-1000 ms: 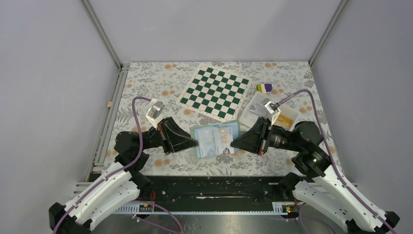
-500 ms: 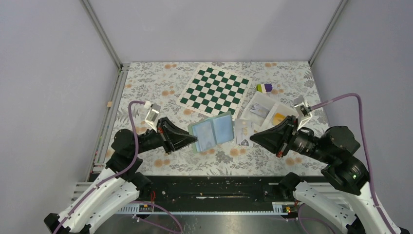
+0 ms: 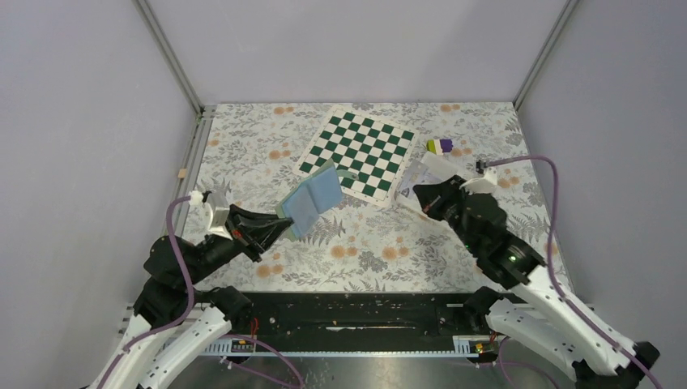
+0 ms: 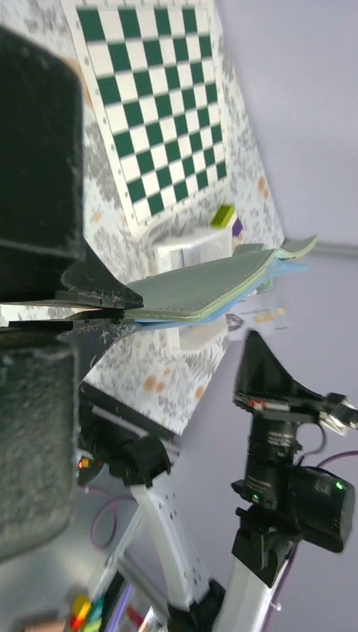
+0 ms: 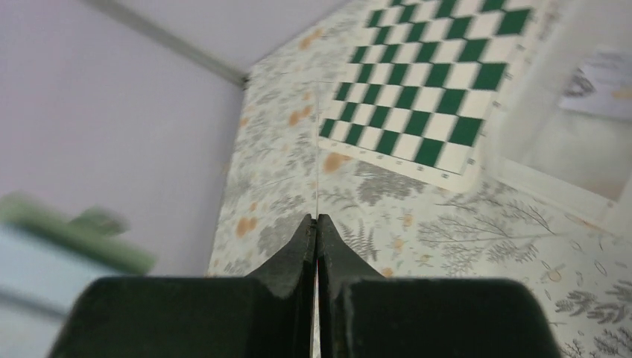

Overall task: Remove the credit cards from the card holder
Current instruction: Place the credit card in the storage box.

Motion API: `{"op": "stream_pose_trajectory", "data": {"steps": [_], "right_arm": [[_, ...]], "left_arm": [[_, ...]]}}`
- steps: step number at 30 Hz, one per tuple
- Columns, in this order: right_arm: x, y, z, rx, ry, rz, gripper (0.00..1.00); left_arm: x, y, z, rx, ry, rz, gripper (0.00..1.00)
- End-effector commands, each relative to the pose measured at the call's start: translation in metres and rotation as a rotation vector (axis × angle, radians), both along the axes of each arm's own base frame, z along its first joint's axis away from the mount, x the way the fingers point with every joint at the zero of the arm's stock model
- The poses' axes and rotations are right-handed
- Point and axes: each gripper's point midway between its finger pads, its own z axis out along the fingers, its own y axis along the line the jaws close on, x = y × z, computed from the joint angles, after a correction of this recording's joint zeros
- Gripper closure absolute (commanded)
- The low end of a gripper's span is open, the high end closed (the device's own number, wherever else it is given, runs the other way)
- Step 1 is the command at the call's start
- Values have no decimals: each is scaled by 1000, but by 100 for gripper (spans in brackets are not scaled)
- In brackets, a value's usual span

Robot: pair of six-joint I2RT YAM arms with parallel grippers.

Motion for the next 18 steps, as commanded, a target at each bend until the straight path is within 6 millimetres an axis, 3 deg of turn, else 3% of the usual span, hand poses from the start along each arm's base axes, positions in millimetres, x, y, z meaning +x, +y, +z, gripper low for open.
{"op": "stream_pose_trajectory", "data": {"steps": [1,4,8,13,18], "right_arm": [[56,-15,-13,223,14,-323,100],[81,-5,-37,260,114,-405,100],[101,-25,-68,349,156,-624,100],[114,-47,-96,432,157,-832,100],[117,-60,-124,527,207,-997,100]], "left_arm": [[14,22,-10,100,-90,139,100],[19,22,-27,111,-82,160,100],[15,27,-26,85,-100,171,100],[18,36,-27,67,-100,225,100],[12,31,-25,62,-105,185,100]]}}
